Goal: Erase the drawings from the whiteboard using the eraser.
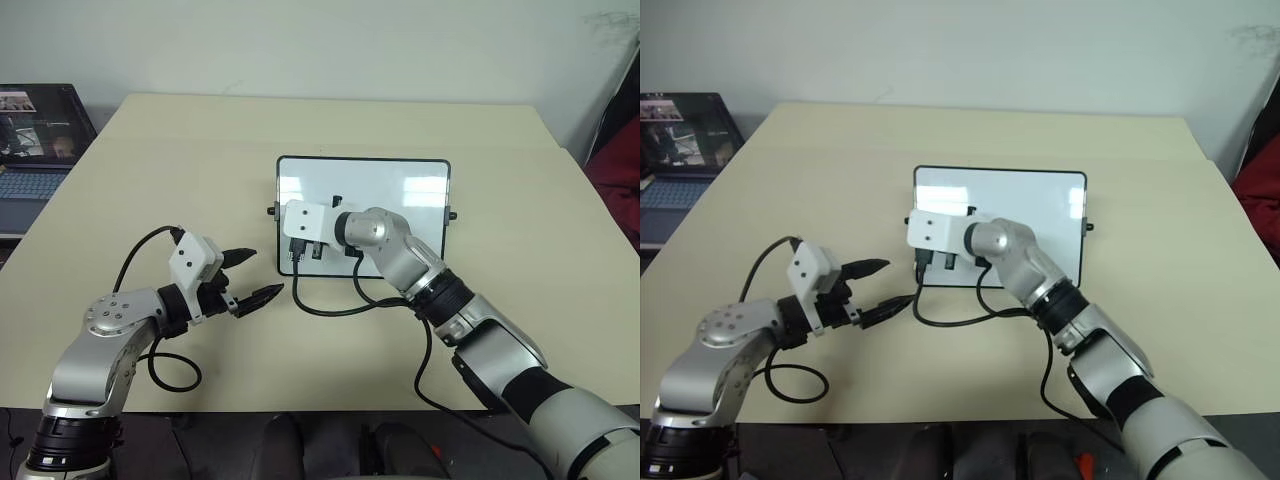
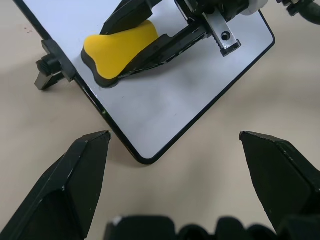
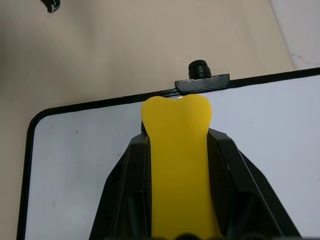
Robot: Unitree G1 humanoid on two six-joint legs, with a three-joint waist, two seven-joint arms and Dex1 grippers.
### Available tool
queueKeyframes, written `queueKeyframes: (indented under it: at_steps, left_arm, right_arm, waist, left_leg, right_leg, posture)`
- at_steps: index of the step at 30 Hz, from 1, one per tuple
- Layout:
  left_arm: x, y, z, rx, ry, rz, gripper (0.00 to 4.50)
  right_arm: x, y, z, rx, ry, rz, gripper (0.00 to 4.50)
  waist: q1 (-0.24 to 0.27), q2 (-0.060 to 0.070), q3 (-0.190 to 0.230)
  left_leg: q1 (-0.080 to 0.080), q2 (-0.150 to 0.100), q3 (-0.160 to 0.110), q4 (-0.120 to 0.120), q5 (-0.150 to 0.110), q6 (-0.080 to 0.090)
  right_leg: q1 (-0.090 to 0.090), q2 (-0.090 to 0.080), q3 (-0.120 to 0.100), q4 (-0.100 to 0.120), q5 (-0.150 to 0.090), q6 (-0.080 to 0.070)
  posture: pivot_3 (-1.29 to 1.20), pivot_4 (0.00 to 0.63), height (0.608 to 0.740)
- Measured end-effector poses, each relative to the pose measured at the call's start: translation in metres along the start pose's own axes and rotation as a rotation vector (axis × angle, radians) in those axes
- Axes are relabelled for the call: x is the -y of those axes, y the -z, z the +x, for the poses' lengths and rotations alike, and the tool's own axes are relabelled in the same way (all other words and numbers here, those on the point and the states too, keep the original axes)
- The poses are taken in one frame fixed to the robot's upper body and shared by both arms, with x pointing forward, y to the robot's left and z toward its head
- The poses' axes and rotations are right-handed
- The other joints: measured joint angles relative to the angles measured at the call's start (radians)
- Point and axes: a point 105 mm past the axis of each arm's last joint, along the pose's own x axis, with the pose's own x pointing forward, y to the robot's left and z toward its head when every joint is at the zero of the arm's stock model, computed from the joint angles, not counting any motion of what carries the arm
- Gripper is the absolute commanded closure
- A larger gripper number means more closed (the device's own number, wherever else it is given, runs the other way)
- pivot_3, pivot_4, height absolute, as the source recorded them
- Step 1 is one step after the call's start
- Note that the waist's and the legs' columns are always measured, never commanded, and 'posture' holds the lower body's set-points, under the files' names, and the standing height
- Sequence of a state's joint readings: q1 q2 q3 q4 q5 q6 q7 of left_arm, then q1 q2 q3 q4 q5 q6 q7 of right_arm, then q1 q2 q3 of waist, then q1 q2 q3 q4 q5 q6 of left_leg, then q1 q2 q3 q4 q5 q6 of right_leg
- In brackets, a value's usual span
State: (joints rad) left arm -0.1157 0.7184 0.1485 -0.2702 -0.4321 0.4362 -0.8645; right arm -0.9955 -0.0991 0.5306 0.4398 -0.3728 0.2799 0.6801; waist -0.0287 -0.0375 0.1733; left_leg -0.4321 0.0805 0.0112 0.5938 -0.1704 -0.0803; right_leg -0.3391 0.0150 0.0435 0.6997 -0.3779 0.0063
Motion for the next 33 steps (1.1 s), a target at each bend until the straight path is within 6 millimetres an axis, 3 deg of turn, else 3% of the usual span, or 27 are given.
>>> queueKeyframes:
  at_steps: [3,8,12,19,33]
  left_arm:
    - [0.0,-0.001,0.0,-0.001,0.0,0.0,0.0]
    - [-0.001,-0.001,0.001,-0.004,0.001,-0.004,0.0]
    - [0.0,-0.001,0.001,-0.004,0.004,-0.004,0.0]
    - [0.0,0.0,0.001,-0.005,0.005,-0.006,0.0]
    - [0.0,-0.001,0.001,-0.005,0.007,-0.008,0.0]
  right_arm:
    - [0.0,-0.002,-0.006,0.007,-0.024,0.097,3.35]
    - [0.032,-0.024,-0.022,0.07,0.07,0.115,3.35]
    - [0.049,-0.025,-0.024,0.062,0.143,0.084,3.35]
    - [0.034,-0.009,-0.006,-0.003,0.139,-0.009,3.35]
    - [0.003,-0.005,0.003,-0.019,0.031,-0.155,3.36]
  waist:
    - [0.0,0.0,0.0]
    - [-0.003,0.0,0.0]
    - [-0.004,0.0,0.0]
    - [-0.004,0.0,0.0]
    - [-0.004,0.0,0.0]
  left_leg:
    - [0.0,0.0,0.0,0.0,0.0,0.0]
    - [0.0,0.0,0.0,-0.001,0.0,0.0]
    - [0.0,0.0,0.001,-0.001,0.0,0.0]
    - [-0.001,0.0,0.001,-0.001,0.0,0.0]
    - [0.0,0.0,0.0,0.0,0.0,0.0]
  right_leg:
    - [0.0,0.0,0.0,0.0,0.0,0.0]
    - [-0.002,0.0,0.001,-0.001,0.0,0.0]
    - [-0.003,0.0,0.002,-0.001,0.0,0.0]
    - [-0.003,0.0,0.003,-0.001,0.0,0.0]
    - [-0.001,0.0,0.0,0.002,0.0,0.0]
  posture:
    - [0.0,0.15,0.74]
    - [0.0,0.15,0.74]
    - [0.0,0.15,0.74]
    - [0.0,0.15,0.74]
    - [0.0,0.15,0.74]
